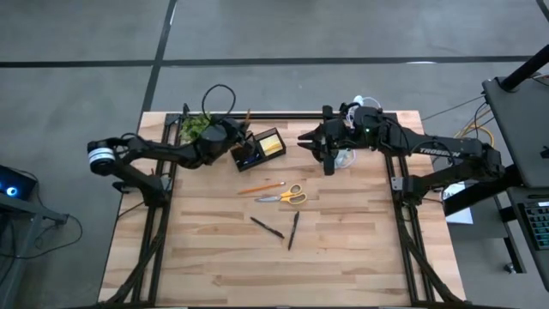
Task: Pick and place office supplies into organizer
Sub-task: Put the bottom yellow pencil into the black desk organizer, then put the yellow pencil into the black desk organizer
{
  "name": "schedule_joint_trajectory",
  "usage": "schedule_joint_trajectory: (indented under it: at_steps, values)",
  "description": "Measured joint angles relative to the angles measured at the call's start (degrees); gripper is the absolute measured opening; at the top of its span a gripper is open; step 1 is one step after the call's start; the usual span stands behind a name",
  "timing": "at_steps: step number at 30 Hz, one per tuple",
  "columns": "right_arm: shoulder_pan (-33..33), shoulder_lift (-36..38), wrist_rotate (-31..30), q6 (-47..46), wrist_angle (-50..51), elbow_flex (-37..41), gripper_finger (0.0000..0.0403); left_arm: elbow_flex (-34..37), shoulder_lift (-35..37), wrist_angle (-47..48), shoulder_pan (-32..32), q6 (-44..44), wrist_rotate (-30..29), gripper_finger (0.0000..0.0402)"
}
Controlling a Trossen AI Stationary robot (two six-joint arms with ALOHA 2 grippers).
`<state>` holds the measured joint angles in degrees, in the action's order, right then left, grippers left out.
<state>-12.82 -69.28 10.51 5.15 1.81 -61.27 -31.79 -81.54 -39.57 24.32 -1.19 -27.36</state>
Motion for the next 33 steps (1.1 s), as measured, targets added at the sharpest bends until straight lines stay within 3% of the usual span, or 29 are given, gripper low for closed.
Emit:
schedule_joint_trajectory:
  at_steps: [8, 14, 21, 24, 27, 30, 33]
  values:
    - [-0.6, 0.4, -0.1, 2.1, 1.5, -1.0, 0.0066, 0.0, 0.4, 0.2, 0.0, 0.0, 0.0, 0.0095]
    - [-0.7, 0.7, -0.4, 2.8, 1.5, -1.0, 0.0066, -0.2, 1.2, 0.2, 0.0, -0.1, 1.2, 0.0136]
    - [-1.0, 0.7, -1.7, 5.1, 1.4, -1.0, 0.0066, -1.9, 6.6, 0.0, -1.5, -0.9, 10.5, 0.015]
    - [-1.5, 0.7, -4.1, 6.6, 1.6, -1.0, 0.0066, -3.1, 9.3, -0.2, -2.6, -7.8, 15.3, 0.015]
    - [-1.6, 0.7, -10.5, 8.3, 3.4, -1.0, 0.0066, -3.9, 10.6, 0.5, -3.8, -14.3, 22.6, 0.015]
    - [-1.6, 0.7, -16.8, 8.6, 5.6, -1.0, 0.0066, -6.5, 10.5, 6.1, -5.4, -18.0, 27.7, 0.015]
    - [-1.6, 0.8, -19.9, 8.6, 8.1, -1.0, 0.0066, -10.7, 10.3, 18.2, -7.2, -17.7, 29.6, 0.015]
